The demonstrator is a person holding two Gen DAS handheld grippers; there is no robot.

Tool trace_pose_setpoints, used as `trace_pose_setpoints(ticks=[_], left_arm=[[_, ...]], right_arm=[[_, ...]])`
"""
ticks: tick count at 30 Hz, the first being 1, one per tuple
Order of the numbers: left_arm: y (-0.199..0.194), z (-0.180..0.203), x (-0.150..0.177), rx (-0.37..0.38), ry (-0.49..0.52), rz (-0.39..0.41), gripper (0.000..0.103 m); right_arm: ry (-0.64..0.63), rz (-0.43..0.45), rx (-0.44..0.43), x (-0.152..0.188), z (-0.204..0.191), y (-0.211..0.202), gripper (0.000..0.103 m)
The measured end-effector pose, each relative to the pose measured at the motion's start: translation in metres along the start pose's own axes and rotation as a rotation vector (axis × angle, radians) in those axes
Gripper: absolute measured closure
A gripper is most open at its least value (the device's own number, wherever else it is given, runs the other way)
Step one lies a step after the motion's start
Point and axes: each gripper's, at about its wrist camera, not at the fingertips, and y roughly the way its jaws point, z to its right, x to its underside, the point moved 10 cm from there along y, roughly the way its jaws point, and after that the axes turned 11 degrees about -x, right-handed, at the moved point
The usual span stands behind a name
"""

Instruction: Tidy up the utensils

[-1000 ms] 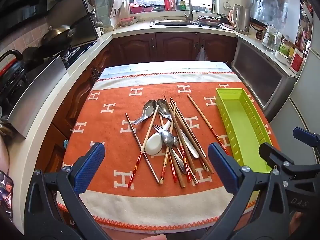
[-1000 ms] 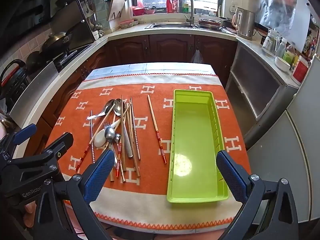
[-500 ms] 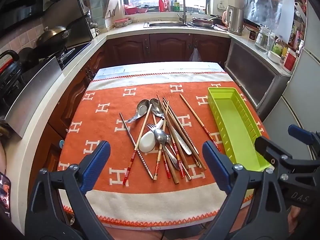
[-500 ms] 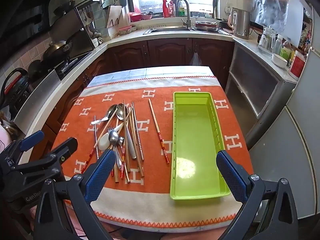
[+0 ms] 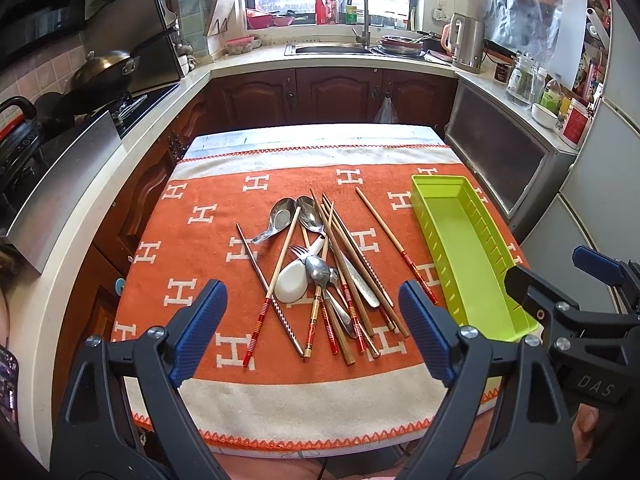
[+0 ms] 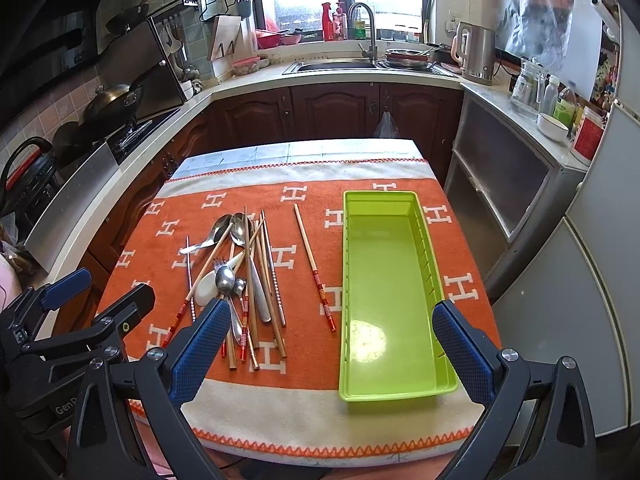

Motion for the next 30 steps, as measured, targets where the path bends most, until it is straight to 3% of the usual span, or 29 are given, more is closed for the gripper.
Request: trace_pose_setpoints(ticks=[30], left_arm=[[0.011, 0.004, 0.005, 0.013, 0.005, -0.036, 0.017]], right_arm=[[0.026, -0.026, -0.019, 0.006, 0.006, 0.014, 0.001]])
